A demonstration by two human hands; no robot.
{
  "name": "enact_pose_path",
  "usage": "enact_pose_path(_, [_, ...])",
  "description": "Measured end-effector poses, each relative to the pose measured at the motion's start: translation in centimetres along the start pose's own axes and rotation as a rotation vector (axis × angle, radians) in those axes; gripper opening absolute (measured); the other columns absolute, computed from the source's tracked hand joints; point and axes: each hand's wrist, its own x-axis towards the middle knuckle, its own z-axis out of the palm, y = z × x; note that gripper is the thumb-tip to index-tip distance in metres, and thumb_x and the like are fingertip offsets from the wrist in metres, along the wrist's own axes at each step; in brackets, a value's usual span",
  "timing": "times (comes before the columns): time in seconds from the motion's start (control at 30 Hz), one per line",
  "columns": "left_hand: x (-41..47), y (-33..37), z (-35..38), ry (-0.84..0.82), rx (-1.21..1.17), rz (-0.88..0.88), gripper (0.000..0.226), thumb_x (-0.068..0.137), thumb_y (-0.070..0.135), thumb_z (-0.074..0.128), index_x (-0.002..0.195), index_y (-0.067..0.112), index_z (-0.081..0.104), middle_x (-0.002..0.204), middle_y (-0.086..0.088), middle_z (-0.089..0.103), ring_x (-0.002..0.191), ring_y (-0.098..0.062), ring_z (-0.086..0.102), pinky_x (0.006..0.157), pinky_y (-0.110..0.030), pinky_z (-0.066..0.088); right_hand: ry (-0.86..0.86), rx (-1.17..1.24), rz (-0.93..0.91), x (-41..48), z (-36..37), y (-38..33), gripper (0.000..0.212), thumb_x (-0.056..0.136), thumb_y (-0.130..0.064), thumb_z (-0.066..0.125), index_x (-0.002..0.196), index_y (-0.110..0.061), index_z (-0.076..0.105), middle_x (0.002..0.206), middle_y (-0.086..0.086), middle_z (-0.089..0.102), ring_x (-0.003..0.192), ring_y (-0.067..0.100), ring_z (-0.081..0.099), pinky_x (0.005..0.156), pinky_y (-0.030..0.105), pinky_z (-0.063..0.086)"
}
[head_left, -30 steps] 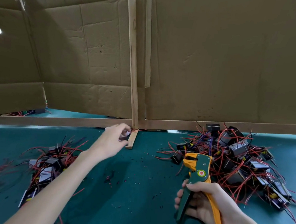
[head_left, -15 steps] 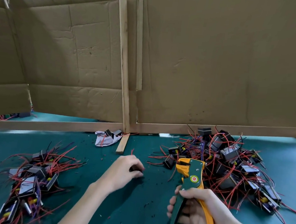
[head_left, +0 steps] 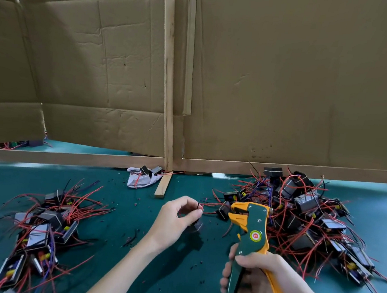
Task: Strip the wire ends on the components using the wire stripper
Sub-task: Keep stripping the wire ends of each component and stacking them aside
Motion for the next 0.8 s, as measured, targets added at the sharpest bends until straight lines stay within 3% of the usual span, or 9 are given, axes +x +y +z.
enact_pose_path(0.07, [0.0,0.4,0.0,-0.038,-0.068,-0.012,0.009,0.089,0.013,0.066,0.083,0.02,0.069,0.076,0.006,0.066,0.073,-0.009,0.059,0.077,-0.029,0.05,-0.016,-0.034,-0.01,-0.1,0.0,0.0,0.048,0.038,-0.003,0.09,0.081,0.005,0.069,0.08,0.031,0.062,0.072,0.046,0.064,0.07,0.053,0.055])
enact_pose_path(0.2, [0.1,1.8,-0.4,-0.189,-0.188,-0.016,0.015,0.092,0.014,0.064,0.08,0.021,0.071,0.068,0.006,0.059,0.064,-0.01,0.054,0.066,-0.025,0.05,-0.059,-0.108,-0.052,-0.8,0.3,-0.4,0.033,0.052,-0.006,0.082,0.082,0.003,0.07,0.081,0.031,0.062,0.075,0.045,0.065,0.072,0.051,0.056])
enact_pose_path(0.4, [0.1,4.2,-1.0,-0.38,-0.058,-0.001,0.009,0.088,0.03,0.061,0.084,0.027,0.068,0.069,0.012,0.056,0.056,-0.007,0.046,0.059,-0.018,0.039,-0.095,-0.19,-0.076,-1.3,1.0,-0.6,0.028,0.058,-0.008,0.08,0.082,0.001,0.069,0.081,0.031,0.061,0.074,0.043,0.064,0.074,0.052,0.055])
enact_pose_path(0.8, [-0.3,5.7,-1.8,-0.44,0.022,-0.041,0.013,0.096,0.019,0.057,0.092,0.014,0.069,0.057,0.008,0.04,0.05,-0.009,0.032,0.052,-0.016,0.031,-0.103,-0.249,-0.066,-1.7,1.4,-0.9,0.033,0.057,-0.008,0.08,0.082,0.005,0.062,0.078,0.031,0.06,0.069,0.041,0.064,0.069,0.05,0.057])
